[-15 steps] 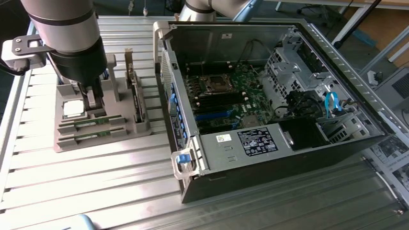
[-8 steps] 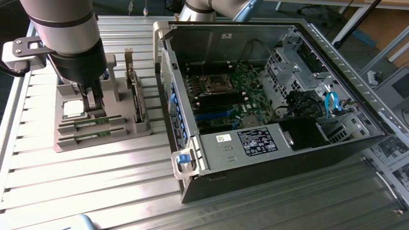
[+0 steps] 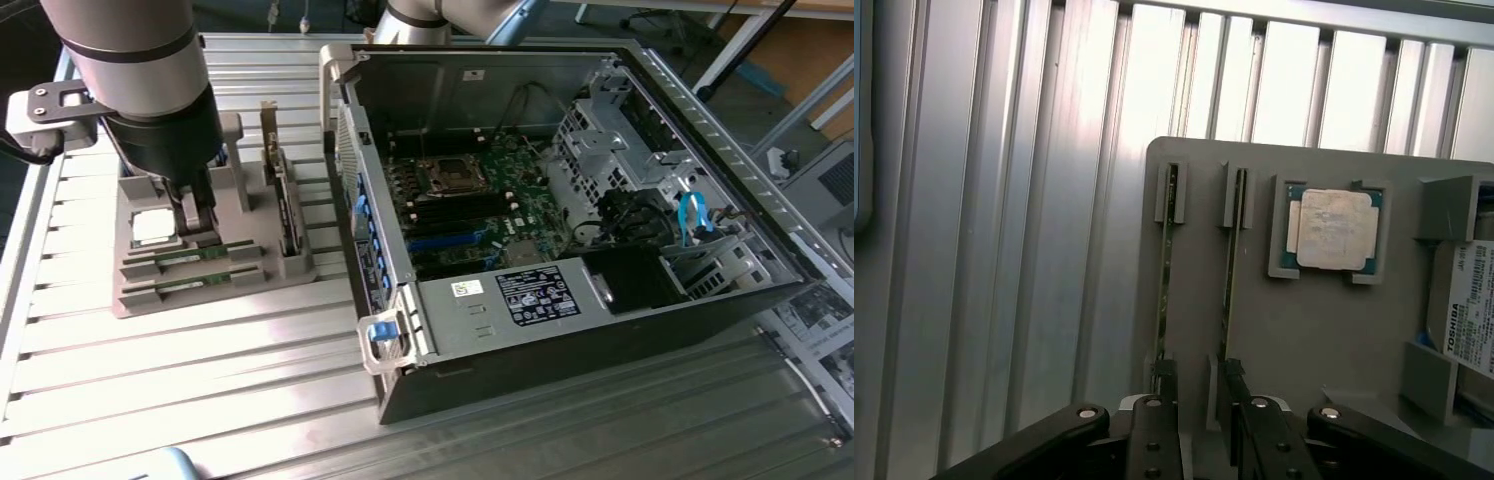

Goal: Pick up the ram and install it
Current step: 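Pick up the ram and move it above insertion slot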

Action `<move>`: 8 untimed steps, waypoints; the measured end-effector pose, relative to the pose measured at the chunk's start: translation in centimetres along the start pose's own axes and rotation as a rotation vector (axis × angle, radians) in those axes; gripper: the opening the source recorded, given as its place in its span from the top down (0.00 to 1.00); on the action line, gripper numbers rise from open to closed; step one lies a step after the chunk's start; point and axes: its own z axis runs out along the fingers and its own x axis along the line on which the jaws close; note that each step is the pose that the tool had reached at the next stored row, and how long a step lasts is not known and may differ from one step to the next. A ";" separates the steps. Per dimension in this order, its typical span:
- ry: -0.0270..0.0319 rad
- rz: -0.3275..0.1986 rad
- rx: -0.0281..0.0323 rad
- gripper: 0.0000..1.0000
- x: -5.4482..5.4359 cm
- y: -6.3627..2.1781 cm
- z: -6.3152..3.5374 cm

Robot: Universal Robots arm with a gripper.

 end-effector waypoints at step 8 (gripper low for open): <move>0.0000 0.000 -0.0001 0.70 0.0 0.04 0.43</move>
